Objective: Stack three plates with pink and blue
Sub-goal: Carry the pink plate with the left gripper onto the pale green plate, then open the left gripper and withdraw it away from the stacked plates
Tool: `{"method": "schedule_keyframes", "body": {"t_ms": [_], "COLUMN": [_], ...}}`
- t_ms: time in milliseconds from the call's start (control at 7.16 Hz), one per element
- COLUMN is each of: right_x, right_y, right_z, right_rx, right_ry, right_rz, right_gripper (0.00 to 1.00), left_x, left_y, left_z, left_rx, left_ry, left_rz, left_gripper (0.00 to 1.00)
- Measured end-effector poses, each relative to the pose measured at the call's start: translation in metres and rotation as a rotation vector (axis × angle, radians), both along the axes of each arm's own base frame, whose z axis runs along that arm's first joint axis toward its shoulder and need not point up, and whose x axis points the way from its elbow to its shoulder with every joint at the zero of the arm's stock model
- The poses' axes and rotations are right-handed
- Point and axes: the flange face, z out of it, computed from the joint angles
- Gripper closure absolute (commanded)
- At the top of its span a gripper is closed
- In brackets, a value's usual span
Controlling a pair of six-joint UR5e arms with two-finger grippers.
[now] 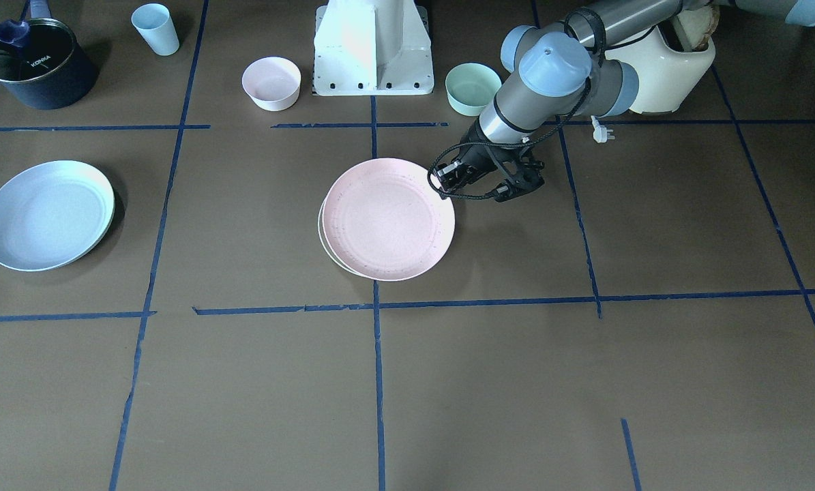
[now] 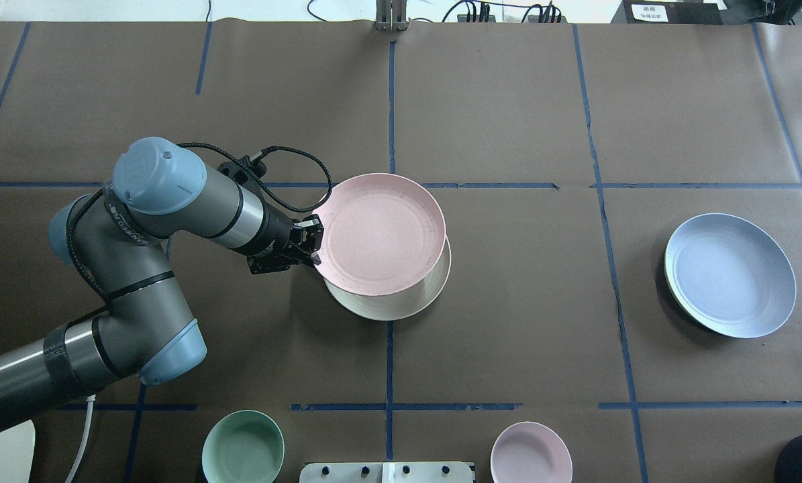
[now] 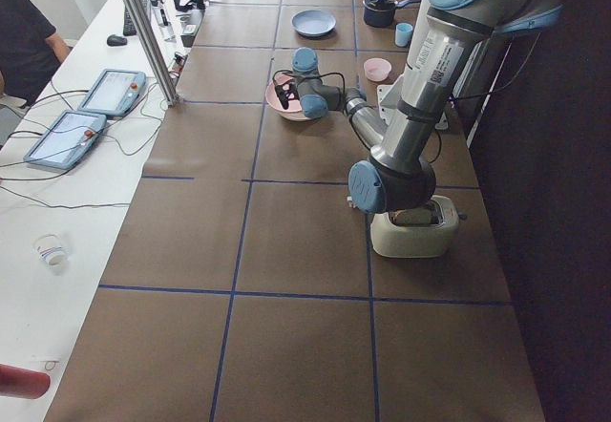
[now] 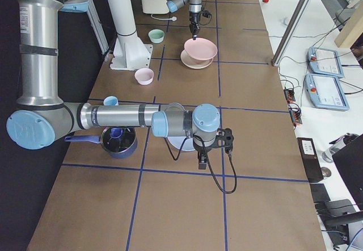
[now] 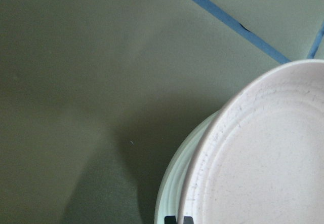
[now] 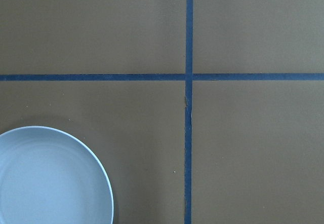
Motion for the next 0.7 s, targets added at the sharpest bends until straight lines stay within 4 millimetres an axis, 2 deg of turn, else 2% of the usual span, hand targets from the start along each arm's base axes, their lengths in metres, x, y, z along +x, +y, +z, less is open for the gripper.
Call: {"method": "schedule_keyframes", "body": {"t_ms": [140,279,699], "right_x": [0.0,-0.001,-0.001], "right_y": [0.0,-0.001,-0.003], "right_z": [-0.001,-0.002,-0.002], "right_rx": [0.001,0.003,0.003], "right_ry": [-0.005,-0.007,-0.009], "right_rz": [0.0,0.0,0.0], "right_gripper": [0.0,0.0,0.0], "left_x": [0.005,0.01,0.013], "left_y": [0.005,0.01,0.016], "left_z": [0.0,0.0,-0.001], "left_rx": [0.0,-0.001,0.007], "left_ry": [0.0,-0.002,0.002], "left_rz": [0.01,0.02,0.033], "left_gripper": [0.73,0.01,0.0]}}
